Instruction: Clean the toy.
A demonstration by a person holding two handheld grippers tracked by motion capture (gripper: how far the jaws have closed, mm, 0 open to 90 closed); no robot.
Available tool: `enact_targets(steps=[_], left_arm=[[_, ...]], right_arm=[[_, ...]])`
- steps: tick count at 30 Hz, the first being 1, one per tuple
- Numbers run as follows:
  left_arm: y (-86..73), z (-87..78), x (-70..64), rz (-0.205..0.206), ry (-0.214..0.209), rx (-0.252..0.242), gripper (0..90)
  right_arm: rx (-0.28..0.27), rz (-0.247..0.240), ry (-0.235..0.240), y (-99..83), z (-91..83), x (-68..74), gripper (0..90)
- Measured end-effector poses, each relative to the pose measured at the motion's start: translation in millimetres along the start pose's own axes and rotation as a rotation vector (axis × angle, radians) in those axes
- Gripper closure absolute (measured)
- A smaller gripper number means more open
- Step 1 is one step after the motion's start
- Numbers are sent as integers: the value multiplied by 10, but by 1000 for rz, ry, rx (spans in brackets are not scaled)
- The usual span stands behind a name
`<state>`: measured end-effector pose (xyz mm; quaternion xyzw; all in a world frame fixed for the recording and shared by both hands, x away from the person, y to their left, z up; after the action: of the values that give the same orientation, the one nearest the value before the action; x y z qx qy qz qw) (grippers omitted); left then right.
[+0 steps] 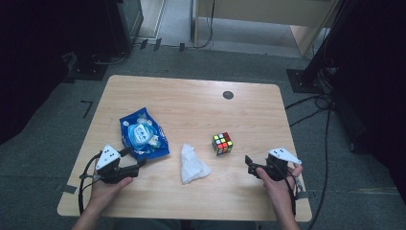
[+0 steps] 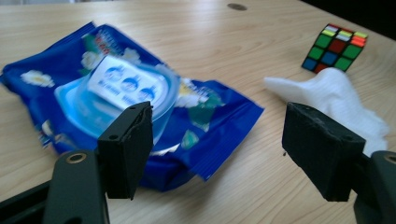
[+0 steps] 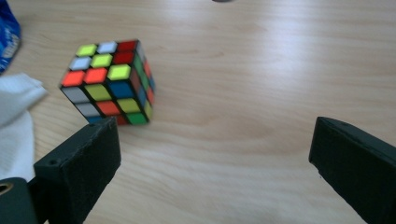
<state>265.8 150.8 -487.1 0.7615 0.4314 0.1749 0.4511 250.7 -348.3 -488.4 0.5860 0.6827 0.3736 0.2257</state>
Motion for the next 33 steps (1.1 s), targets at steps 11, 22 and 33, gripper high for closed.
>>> enact_targets(steps=[11, 22, 33], left_arm=[[-259, -142, 285, -48, 90, 83, 252], [-427, -259, 463, -36, 183, 203, 253], [-527, -305, 558, -43, 194, 278, 246]], right_arm=[[41, 58, -86, -326, -247, -491, 20], [113, 91, -136, -638, -371, -769, 20], [174, 29, -173, -744, -367, -744, 14]])
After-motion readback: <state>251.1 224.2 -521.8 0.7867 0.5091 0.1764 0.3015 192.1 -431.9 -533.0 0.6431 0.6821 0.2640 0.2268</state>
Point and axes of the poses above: each handheld gripper's, and its own axes: z roughly forward along the jaws, y roughly out of its top, x roughly to its left, the point moved 1 cm from there along z, roughly forward along the jaws, and after that the axes turned 5 degrees about x, right-handed, at the moved point
